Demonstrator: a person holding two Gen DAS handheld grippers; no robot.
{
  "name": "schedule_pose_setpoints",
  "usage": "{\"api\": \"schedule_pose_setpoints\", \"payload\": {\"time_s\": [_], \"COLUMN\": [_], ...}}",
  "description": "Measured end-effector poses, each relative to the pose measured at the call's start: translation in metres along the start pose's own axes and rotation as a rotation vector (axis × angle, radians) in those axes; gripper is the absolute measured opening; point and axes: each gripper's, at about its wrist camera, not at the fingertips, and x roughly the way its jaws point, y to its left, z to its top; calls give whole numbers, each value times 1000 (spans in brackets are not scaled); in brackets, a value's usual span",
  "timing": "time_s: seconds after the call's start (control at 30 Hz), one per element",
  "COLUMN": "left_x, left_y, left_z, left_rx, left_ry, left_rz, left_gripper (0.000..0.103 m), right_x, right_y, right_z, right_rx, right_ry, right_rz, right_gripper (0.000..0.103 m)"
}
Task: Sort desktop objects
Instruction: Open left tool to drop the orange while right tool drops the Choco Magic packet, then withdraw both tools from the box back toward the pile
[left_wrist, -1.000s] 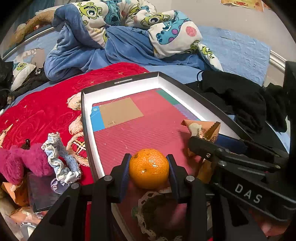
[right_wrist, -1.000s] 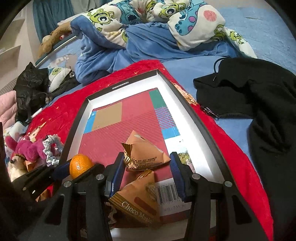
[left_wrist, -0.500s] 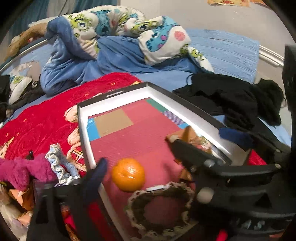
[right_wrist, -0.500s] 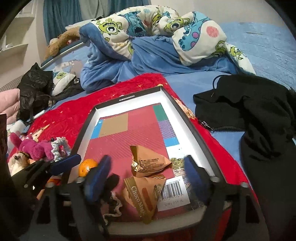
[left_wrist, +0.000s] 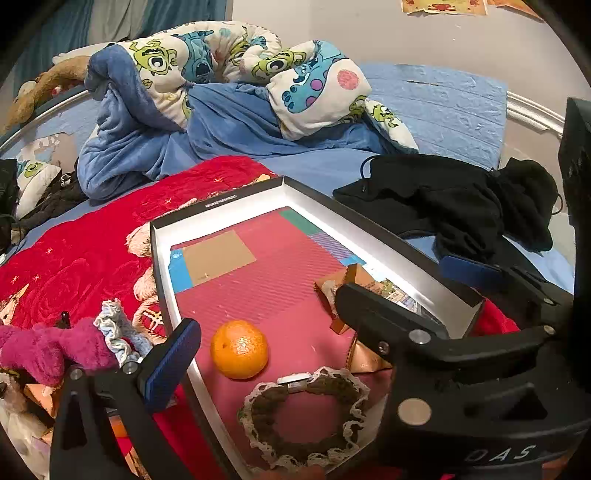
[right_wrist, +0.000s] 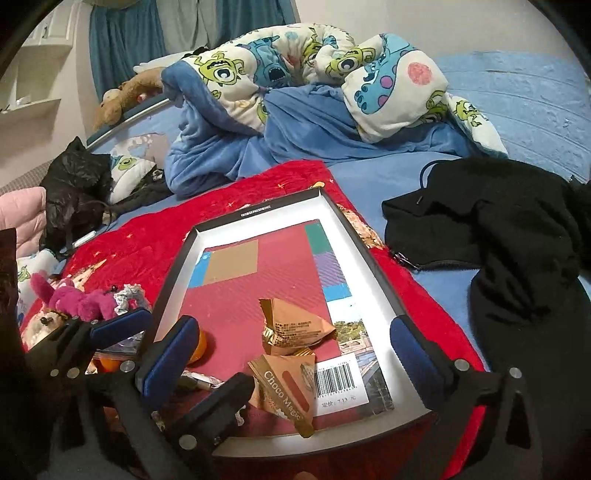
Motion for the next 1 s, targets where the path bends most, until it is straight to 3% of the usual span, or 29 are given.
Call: {"api": "schedule_pose_setpoints", "payload": {"time_s": [0.23, 0.53, 0.63, 0.83, 1.0], "left_x": [-19, -66, -87, -131, -152], "left_y": [4, 31, 50, 103, 149], "left_z": [0, -11, -21, -37, -54], "left_rx": [5, -48, -82, -133, -199], "left_ry": [-23, -52, -58, -87, -84], "left_rz": [43, 98, 125, 250, 299], "left_gripper": [103, 103, 103, 103, 103], "right_x": [-8, -28, -32, -30, -26], "right_y": [6, 49, 69, 121, 170], "right_z": [0, 1, 1, -1, -4], "right_rx": [15, -29, -43, -65, -90], "right_ry": [-21, -50, -54, -50, -41], "right_rz": [14, 66, 111, 203, 274], "right_gripper": [103, 103, 103, 103, 103]}}
